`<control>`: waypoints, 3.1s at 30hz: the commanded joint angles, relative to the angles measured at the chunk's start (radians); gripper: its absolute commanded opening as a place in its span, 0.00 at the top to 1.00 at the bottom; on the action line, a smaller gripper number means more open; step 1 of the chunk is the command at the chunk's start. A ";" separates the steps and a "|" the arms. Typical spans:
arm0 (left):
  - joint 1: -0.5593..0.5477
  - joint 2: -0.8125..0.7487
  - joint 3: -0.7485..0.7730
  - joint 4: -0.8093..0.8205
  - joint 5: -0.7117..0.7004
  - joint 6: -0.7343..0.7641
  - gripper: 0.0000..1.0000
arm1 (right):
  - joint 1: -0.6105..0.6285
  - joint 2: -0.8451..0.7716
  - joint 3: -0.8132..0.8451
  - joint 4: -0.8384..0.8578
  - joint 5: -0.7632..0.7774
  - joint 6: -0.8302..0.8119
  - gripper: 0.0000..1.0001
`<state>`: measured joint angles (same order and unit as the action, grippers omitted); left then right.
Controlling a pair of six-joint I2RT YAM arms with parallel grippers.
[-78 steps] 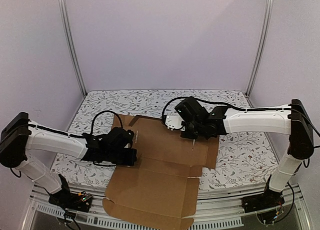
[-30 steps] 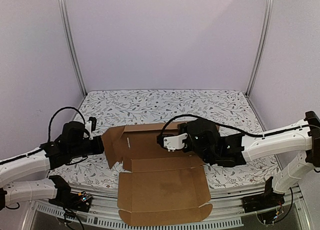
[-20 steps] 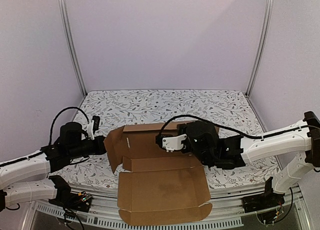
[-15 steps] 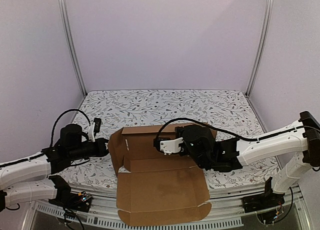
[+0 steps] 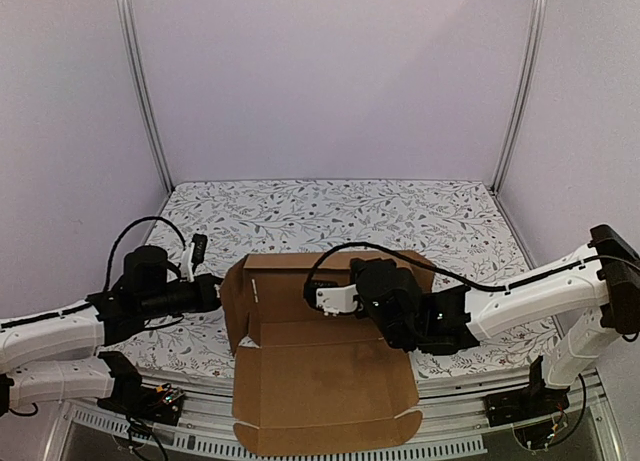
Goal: Fold the paper box
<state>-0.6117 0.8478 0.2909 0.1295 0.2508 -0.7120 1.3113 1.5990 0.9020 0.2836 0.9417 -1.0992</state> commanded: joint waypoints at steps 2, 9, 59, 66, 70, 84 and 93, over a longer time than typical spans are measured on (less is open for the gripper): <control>-0.022 0.035 0.091 -0.102 -0.027 0.006 1.00 | 0.013 0.049 0.009 0.014 0.055 0.035 1.00; -0.022 0.037 0.125 -0.273 -0.082 -0.002 0.84 | 0.012 0.059 -0.028 0.014 0.069 0.060 1.00; -0.088 0.131 0.148 -0.248 0.048 0.076 0.64 | -0.036 0.088 -0.039 -0.027 0.014 0.138 1.00; -0.090 0.058 0.107 -0.247 0.037 0.070 0.60 | 0.000 0.084 -0.064 0.091 0.089 0.017 1.00; -0.094 0.017 0.081 -0.233 0.046 0.063 0.57 | 0.014 0.085 -0.102 0.244 0.120 -0.082 1.00; -0.137 -0.068 -0.005 -0.203 0.028 0.042 0.52 | 0.040 0.363 -0.171 1.119 0.163 -0.670 1.00; -0.175 -0.013 0.024 -0.221 -0.133 0.062 0.46 | 0.042 0.389 -0.171 1.110 0.155 -0.657 1.00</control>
<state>-0.7605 0.8009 0.2966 -0.0872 0.2138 -0.6659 1.3430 1.9556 0.7464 1.3319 1.0943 -1.7248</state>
